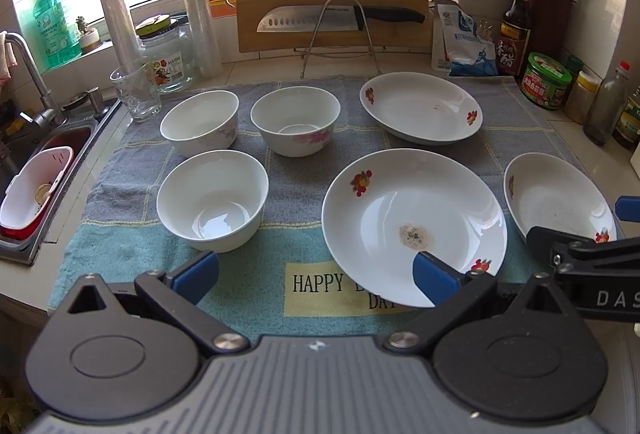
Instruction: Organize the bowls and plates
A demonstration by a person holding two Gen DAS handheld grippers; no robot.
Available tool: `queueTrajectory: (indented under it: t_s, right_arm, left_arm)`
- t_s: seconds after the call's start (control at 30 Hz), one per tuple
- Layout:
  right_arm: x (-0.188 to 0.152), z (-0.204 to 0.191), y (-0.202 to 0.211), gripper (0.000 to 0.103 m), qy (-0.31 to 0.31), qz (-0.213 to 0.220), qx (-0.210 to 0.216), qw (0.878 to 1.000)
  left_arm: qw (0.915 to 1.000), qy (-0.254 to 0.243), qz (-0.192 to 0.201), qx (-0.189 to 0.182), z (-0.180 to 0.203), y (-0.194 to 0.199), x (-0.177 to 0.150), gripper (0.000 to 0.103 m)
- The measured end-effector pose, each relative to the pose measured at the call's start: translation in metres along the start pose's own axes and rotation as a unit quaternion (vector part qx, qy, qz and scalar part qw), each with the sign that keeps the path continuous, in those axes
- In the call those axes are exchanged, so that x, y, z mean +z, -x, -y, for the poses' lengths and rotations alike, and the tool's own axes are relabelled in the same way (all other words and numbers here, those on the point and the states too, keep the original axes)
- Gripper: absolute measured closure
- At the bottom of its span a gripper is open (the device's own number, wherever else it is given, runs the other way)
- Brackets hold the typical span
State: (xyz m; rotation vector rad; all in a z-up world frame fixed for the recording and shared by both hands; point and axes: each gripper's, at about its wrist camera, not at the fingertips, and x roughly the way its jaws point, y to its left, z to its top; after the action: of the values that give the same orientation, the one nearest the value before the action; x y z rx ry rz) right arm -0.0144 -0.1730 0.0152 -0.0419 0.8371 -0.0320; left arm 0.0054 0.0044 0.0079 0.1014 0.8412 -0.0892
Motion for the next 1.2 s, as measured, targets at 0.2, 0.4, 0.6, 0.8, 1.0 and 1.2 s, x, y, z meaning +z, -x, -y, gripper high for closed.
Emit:
queueTrajectory:
  t_s: [0.2, 0.4, 0.6, 0.8, 1.0, 1.2]
  right_arm:
    - [0.0, -0.004, 0.001, 0.0, 0.0, 0.0, -0.007, 1.0]
    - [0.001, -0.009, 0.001, 0.0, -0.003, 0.001, -0.014, 1.0]
    - [0.0, -0.012, 0.001, 0.0, -0.011, 0.009, -0.015, 1.0]
    - [-0.001, -0.014, 0.002, 0.0, -0.012, 0.03, -0.02, 0.999]
    - [-0.006, -0.01, 0.009, 0.0, -0.014, 0.059, -0.046, 0.997]
    - [-0.022, 0.002, 0.016, 0.0, -0.01, 0.08, -0.068, 0.994]
  left_arm:
    - [1.0, -0.001, 0.0, -0.007, -0.005, -0.002, 0.0, 0.001]
    - [0.9998, -0.001, 0.001, -0.019, -0.01, -0.005, 0.0, 0.001]
    - [0.9991, -0.003, 0.003, -0.043, -0.016, -0.012, 0.001, 0.001]
    - [0.9967, -0.023, 0.019, -0.075, -0.023, -0.015, 0.004, 0.001]
    - [0.9919, -0.053, 0.035, -0.111, -0.026, -0.016, 0.005, 0.001]
    - [0.9848, -0.075, 0.055, -0.147, -0.027, -0.017, 0.006, 0.001]
